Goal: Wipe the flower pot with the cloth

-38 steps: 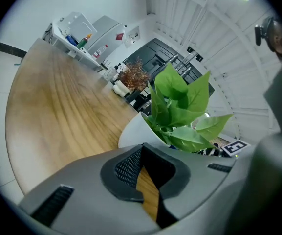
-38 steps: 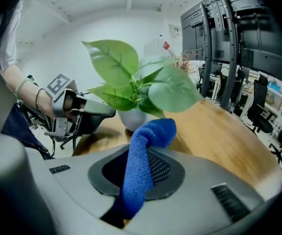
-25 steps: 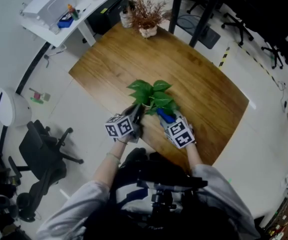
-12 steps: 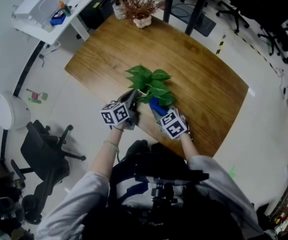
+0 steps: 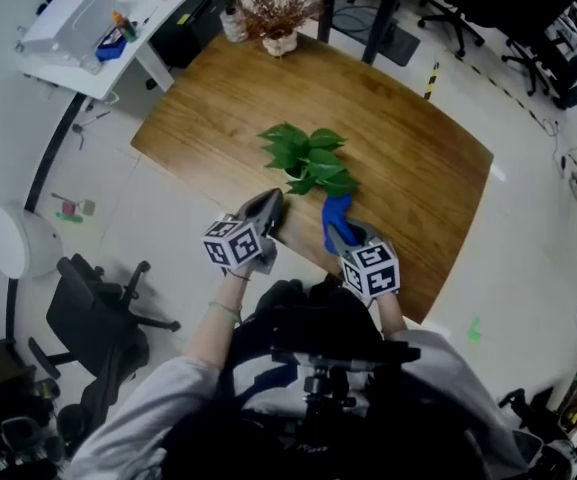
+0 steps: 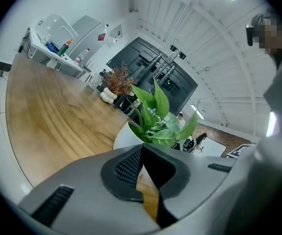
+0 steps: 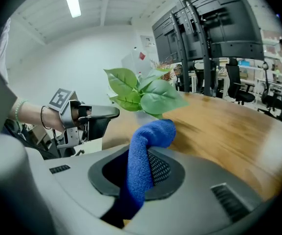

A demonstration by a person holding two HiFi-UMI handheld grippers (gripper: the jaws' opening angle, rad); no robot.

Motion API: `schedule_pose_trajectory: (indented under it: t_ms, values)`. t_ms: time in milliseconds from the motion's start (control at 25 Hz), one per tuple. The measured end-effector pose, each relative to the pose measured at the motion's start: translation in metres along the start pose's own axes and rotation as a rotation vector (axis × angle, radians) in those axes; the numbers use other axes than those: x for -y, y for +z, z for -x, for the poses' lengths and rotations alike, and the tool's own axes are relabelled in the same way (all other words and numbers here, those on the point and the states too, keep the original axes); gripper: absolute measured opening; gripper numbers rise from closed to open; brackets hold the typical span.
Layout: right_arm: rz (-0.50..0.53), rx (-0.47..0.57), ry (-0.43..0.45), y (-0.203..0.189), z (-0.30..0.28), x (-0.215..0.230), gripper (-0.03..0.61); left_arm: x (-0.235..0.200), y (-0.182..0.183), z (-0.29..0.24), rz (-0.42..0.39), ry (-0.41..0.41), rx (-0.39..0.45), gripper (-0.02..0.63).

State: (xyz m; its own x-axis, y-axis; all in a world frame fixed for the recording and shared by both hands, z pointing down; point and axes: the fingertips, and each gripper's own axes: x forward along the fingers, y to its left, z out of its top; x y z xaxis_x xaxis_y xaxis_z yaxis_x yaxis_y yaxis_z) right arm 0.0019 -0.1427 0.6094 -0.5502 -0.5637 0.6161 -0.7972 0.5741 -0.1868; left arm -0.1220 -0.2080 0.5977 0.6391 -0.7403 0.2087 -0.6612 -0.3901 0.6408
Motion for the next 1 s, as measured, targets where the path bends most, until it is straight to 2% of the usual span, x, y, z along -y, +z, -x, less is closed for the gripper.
schedule_pose_trajectory:
  t_ms: [240, 400, 480, 600, 760, 1000]
  values:
    - [-0.047, 0.107, -0.106, 0.001, 0.046, -0.017, 0.060, 0.030, -0.008, 0.014, 0.014, -0.094, 0.023, 0.006]
    - [-0.084, 0.140, -0.128, -0.009, 0.077, -0.032, 0.060, 0.063, -0.022, 0.020, -0.010, -0.143, 0.000, 0.006]
    - [-0.105, 0.151, -0.130, -0.017, 0.090, -0.034, 0.060, 0.083, -0.033, 0.024, -0.031, -0.158, -0.015, 0.006]
    - [-0.147, 0.173, -0.120, -0.021, 0.103, -0.037, 0.060, 0.111, -0.045, 0.030, -0.112, -0.174, -0.038, 0.006]
    - [-0.139, 0.195, -0.083, -0.025, 0.123, -0.044, 0.060, 0.135, -0.054, 0.040, -0.185, -0.153, -0.028, 0.006]
    - [-0.090, 0.196, -0.056, -0.044, 0.158, -0.051, 0.058, 0.162, -0.078, 0.068, -0.171, -0.077, 0.016, 0.006]
